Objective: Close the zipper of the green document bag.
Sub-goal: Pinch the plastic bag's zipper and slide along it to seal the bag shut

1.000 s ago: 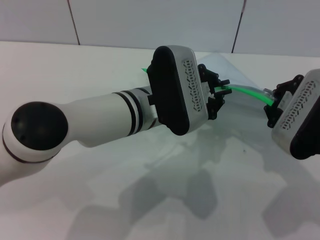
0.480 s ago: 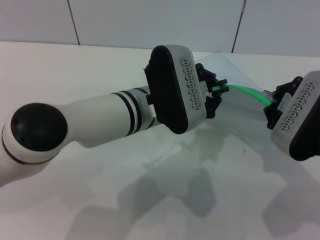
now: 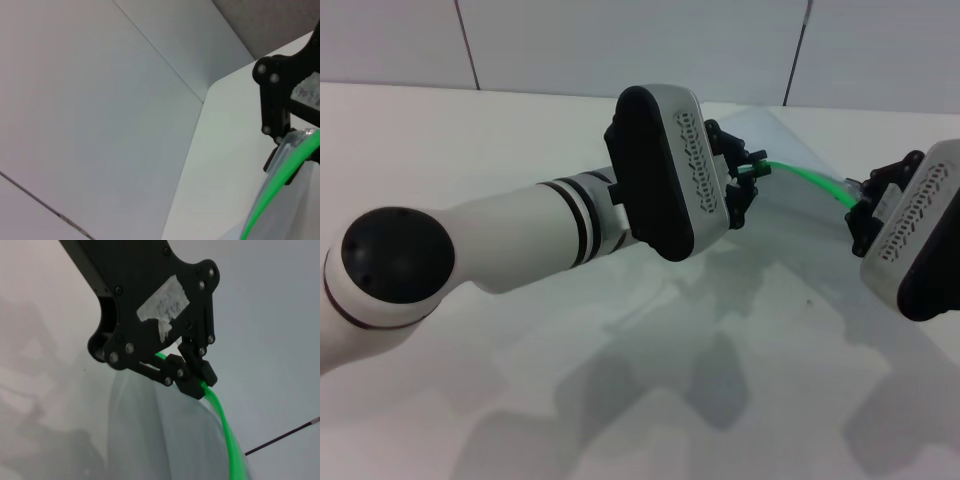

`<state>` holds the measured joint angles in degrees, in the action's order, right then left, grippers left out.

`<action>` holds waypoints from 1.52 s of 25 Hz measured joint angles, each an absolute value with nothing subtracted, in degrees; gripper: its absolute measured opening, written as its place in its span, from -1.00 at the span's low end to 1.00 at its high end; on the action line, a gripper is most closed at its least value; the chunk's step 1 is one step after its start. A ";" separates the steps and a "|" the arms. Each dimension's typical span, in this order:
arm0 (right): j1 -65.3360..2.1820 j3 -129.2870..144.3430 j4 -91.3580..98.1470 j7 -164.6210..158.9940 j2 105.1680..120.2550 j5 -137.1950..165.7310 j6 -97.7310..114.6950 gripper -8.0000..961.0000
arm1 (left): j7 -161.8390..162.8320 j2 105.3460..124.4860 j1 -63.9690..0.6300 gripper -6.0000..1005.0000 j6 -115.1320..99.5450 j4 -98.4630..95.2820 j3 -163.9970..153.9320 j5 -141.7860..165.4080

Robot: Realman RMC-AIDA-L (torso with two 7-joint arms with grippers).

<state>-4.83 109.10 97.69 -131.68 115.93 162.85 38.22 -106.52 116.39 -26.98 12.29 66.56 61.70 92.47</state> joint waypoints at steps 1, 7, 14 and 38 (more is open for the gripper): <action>-4.84 109.12 97.70 -131.67 115.93 162.85 38.22 -0.88 | -106.52 116.40 -26.98 -0.83 12.11 66.56 61.69 92.46; -4.84 109.14 97.73 -131.65 115.92 162.86 38.24 -0.88 | -106.52 116.45 -26.98 -0.83 12.03 66.48 61.70 92.45; -4.81 109.14 98.01 -131.65 115.92 162.87 38.25 -0.88 | -106.48 116.45 -27.47 -0.83 12.02 65.32 61.71 92.46; -3.88 108.13 99.32 -131.97 115.93 162.90 38.21 -0.87 | -105.06 116.44 -27.80 -0.83 9.55 59.55 63.66 92.46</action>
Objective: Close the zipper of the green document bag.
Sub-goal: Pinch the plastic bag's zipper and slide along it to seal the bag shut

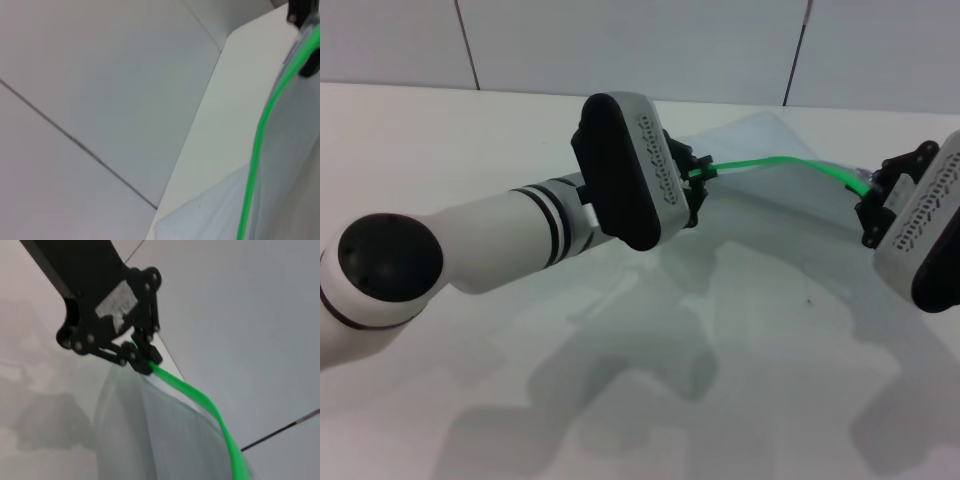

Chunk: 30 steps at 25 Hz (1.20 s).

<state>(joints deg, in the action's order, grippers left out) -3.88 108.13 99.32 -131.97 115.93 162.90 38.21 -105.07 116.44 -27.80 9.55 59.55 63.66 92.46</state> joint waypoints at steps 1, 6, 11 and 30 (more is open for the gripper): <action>-3.76 107.98 99.32 -131.95 115.93 162.93 38.18 -0.87 | -105.06 116.44 -27.80 -0.83 9.55 59.55 63.66 92.46; -3.45 107.44 99.32 -131.93 115.99 162.95 37.96 -0.87 | -104.96 116.30 -27.73 -0.83 9.25 58.33 64.86 90.65; -3.18 106.75 99.31 -131.93 116.01 162.98 37.95 -0.87 | -105.28 116.29 -27.59 -0.83 8.81 56.40 66.98 89.58; -2.99 104.13 99.32 -132.19 116.17 163.04 37.79 -0.86 | -105.02 116.19 -26.67 -0.83 7.47 53.72 72.17 89.56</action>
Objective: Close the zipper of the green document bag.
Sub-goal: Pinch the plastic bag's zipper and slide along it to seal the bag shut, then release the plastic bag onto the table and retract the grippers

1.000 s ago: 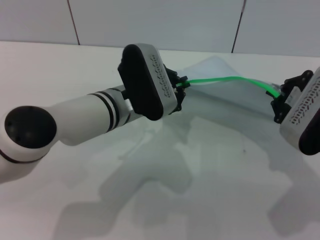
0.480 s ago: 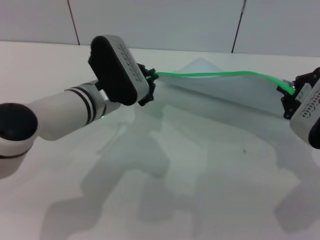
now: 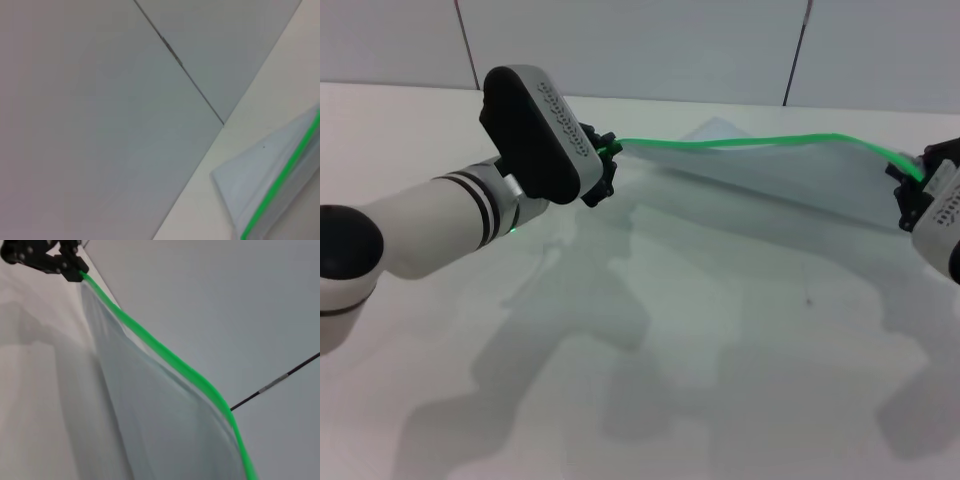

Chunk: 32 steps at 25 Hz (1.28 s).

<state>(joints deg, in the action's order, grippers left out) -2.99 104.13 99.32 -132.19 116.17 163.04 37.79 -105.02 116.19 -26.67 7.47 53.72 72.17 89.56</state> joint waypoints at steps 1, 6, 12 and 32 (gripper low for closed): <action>-2.99 104.05 99.32 -132.21 116.17 163.04 37.79 -0.85 | -105.02 116.19 -26.58 -0.83 7.46 53.70 72.25 89.56; -2.93 103.41 99.31 -132.26 116.19 162.97 37.77 -0.85 | -105.03 116.18 -26.43 -0.83 7.24 53.69 72.42 89.56; -2.90 103.34 99.21 -132.27 116.19 162.93 37.71 -0.85 | -105.02 116.20 -26.45 -0.82 6.82 53.65 72.45 89.51; -1.51 99.76 98.14 -141.47 116.32 163.04 29.45 -0.54 | -104.96 116.27 -27.54 -0.56 6.91 53.66 75.15 85.22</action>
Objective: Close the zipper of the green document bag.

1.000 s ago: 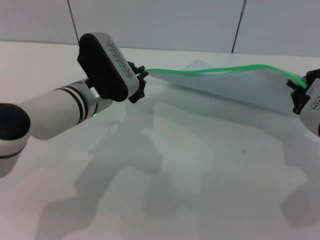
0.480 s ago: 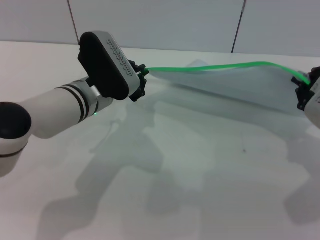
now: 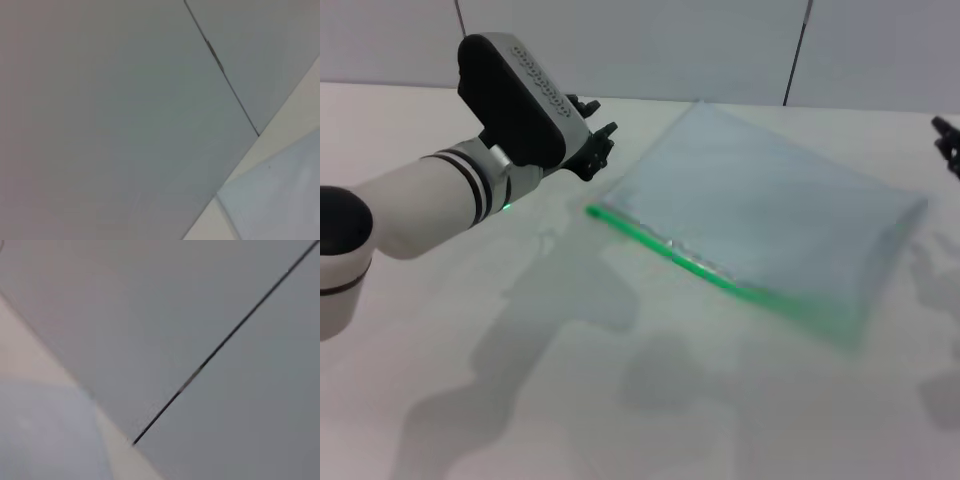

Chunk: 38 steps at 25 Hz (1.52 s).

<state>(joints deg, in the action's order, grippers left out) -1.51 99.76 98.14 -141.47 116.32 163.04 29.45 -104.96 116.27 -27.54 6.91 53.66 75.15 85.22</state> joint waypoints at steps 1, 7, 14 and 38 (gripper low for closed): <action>-0.89 99.84 98.34 -142.15 116.33 162.93 27.70 -0.48 | -104.95 116.32 -27.61 -0.55 6.81 53.89 75.07 85.13; 3.16 101.91 97.57 -147.73 116.54 162.48 11.97 0.07 | -105.08 116.38 -27.21 -0.29 6.92 57.37 75.20 76.39; 2.34 106.56 86.52 -150.73 116.34 153.51 -9.88 0.09 | -105.52 116.42 -23.93 0.17 8.35 62.84 77.22 69.78; -9.15 118.82 57.07 -150.97 116.10 130.19 -46.14 0.08 | -154.38 117.02 -11.85 0.35 33.30 57.06 85.37 13.41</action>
<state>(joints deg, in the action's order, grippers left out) -9.15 118.82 57.07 -150.97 116.10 130.19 -46.14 -154.38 117.02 -11.85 33.30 57.06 85.37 13.41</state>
